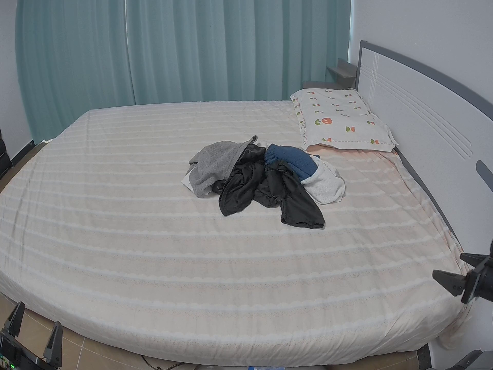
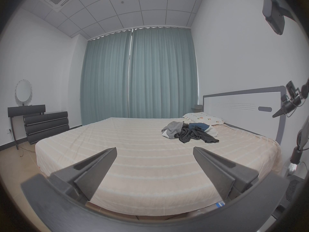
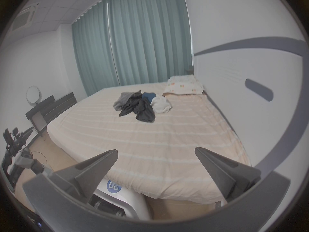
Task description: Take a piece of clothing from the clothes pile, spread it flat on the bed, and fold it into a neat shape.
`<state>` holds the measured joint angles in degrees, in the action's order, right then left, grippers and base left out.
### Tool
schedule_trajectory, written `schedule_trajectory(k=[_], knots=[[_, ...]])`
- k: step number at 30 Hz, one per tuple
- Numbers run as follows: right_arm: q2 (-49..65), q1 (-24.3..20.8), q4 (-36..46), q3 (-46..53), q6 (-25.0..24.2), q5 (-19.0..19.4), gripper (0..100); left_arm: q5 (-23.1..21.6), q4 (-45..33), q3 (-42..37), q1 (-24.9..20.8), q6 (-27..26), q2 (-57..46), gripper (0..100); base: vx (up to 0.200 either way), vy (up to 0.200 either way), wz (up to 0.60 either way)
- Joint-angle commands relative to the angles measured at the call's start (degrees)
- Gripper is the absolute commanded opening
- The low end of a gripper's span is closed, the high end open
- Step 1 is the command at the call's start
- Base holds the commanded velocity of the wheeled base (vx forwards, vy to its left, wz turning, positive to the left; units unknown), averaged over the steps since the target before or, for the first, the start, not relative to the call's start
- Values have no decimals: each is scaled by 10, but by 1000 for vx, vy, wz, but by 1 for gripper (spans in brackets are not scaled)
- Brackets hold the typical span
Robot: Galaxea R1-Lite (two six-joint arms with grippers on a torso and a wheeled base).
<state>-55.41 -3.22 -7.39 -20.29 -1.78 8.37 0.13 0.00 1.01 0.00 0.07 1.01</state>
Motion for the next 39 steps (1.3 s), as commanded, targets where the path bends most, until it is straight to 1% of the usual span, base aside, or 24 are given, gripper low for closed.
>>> schedule_trajectory(k=[1,3,4,6,9,10,11,12,14,15,16,17,18,20,25,29,32,38,39], knots=[[-513,-82,-167,-181,-98,-27,100,0,0,-9,0,0,-10,100,0,0,0],[-531,-86,-172,-195,-106,-33,100,0,0,-8,0,0,-10,100,0,0,0],[-628,-98,-188,-277,-148,-74,100,0,0,-9,0,0,-10,100,0,0,0],[-690,-106,-178,-347,-183,-91,100,0,0,-9,0,0,-10,100,0,0,0],[-760,-111,-149,-441,-198,-102,100,0,0,-9,0,0,-10,100,0,0,0],[-766,-112,-145,-449,-199,-103,100,0,0,-9,0,0,-10,100,0,0,0],[-797,-116,-120,-500,-206,-109,100,0,0,-9,0,0,-10,100,0,0,0],[-817,-121,-108,-528,-215,-113,100,0,0,-9,0,0,-10,100,0,0,0],[-848,-131,-93,-579,-235,-121,100,0,0,-9,0,0,-10,100,0,0,0],[-850,-132,-92,-583,-237,-122,100,0,0,-9,0,0,-10,100,0,0,0],[-868,-142,-76,-623,-250,-129,100,0,0,-9,0,0,-10,100,0,0,0],[-879,-145,-63,-644,-253,-131,100,0,0,-9,0,0,-10,100,0,0,0],[-879,-146,-62,-646,-254,-131,100,0,0,-9,0,0,-10,100,0,0,0],[-906,-154,-38,-694,-259,-132,100,0,0,-9,0,0,-10,100,0,0,0],[-944,-165,-14,-764,-278,-135,100,0,0,-9,0,0,-10,100,0,0,0],[-973,-171,8,-817,-285,-153,100,0,0,-9,0,0,-10,100,0,0,0],[-991,-172,19,-852,-297,-157,100,0,0,-9,0,0,-10,100,0,0,0],[-1028,-170,37,-909,-304,-171,100,0,0,-9,0,0,-10,100,0,0,0],[-1034,-170,38,-919,-312,-171,100,0,0,-9,0,0,-10,100,0,0,0]])
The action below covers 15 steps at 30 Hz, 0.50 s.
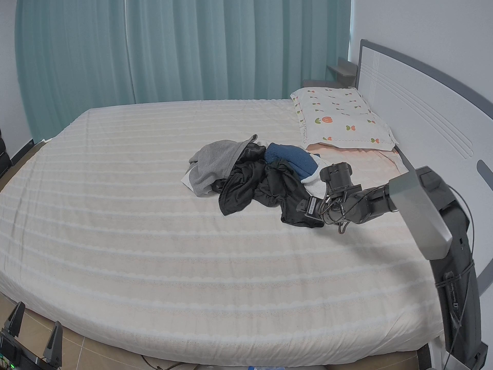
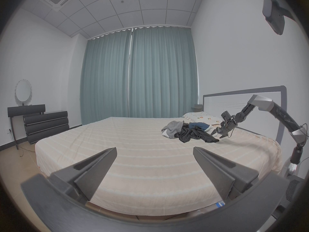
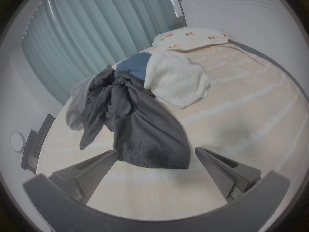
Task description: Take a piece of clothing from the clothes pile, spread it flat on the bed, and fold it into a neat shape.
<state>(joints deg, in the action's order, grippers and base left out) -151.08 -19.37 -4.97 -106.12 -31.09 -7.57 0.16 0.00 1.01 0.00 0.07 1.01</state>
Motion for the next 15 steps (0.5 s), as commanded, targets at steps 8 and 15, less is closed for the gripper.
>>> schedule_trajectory(k=[8,15], knots=[[-80,-8,30,-85,-34,-11,100,0,0,-9,0,0,-10,100,0,0,0],[-79,-8,17,-85,-35,-11,0,0,0,-9,0,0,-10,100,0,0,0]])
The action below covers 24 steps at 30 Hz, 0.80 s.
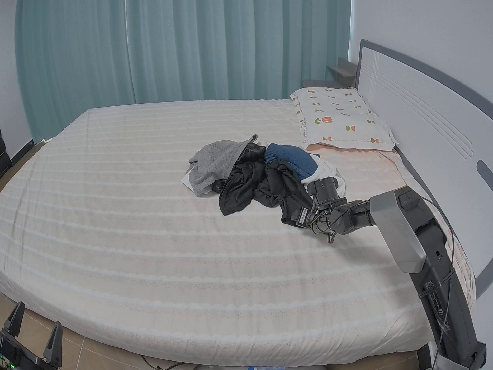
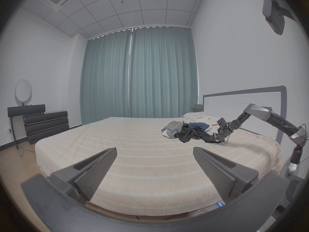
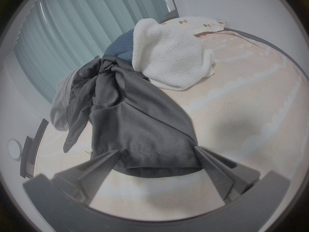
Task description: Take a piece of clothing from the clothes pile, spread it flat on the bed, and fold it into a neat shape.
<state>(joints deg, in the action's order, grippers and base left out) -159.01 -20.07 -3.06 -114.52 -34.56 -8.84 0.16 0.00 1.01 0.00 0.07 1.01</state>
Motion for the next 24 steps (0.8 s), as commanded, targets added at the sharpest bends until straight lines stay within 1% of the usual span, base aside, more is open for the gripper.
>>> schedule_trajectory(k=[1,11,13,16,17,18,19,20,24], knots=[[5,-1,-5,-1,-2,0,0,0,0,-9,0,0,-10,100,0,0,0],[42,-4,4,-1,-2,0,0,0,0,-9,0,0,-10,100,0,0,0],[62,-3,3,16,-2,-1,0,0,0,-9,0,0,-10,100,0,0,0],[111,-3,-5,80,-4,-1,0,0,0,-9,0,0,-10,100,0,0,0],[143,-2,-8,123,-5,8,0,0,0,-9,0,0,-10,100,0,0,0],[150,-1,-10,133,-5,8,0,0,0,-9,0,0,-10,100,0,0,0],[180,-1,-19,178,-5,17,0,0,0,-9,0,0,-10,100,0,0,0],[213,0,-38,235,-6,33,0,0,0,-9,0,0,-10,100,0,0,0],[305,-1,-136,398,-8,75,0,0,0,-9,0,0,-10,100,0,0,0]])
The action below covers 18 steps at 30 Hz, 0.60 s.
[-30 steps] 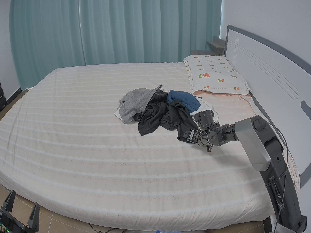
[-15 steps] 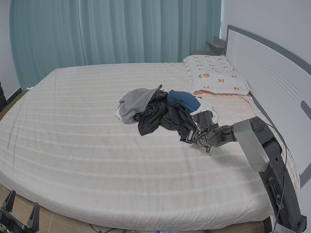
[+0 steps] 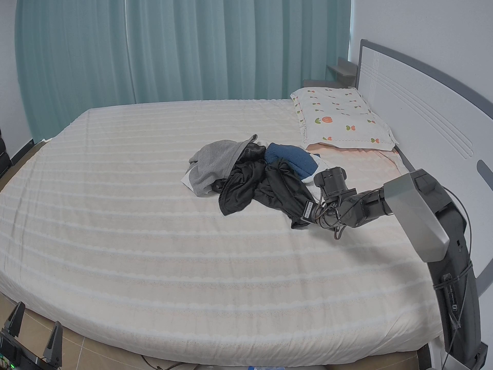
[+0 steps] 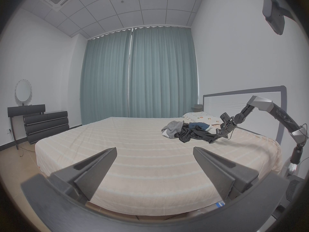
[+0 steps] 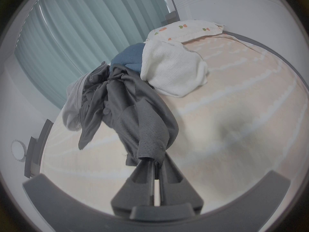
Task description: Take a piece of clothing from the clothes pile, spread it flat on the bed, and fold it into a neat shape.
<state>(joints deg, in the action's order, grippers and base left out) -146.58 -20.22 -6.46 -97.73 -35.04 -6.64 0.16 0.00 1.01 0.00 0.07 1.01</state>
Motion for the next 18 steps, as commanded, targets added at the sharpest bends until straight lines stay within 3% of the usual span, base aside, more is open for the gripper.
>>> schedule_trajectory(k=[1,6,8,10,18], knots=[[207,0,-129,275,-2,63,0,0,0,-9,0,0,-10,100,0,0,0],[338,0,-234,448,0,119,0,0,0,-9,0,0,-10,100,0,0,0],[343,0,-236,453,0,120,0,0,0,-9,0,0,-10,100,0,0,0],[437,-1,-267,542,-1,151,0,0,0,-9,0,0,-10,100,0,0,0],[591,-17,-262,590,-1,167,0,0,0,-9,0,0,-10,100,0,0,0]])
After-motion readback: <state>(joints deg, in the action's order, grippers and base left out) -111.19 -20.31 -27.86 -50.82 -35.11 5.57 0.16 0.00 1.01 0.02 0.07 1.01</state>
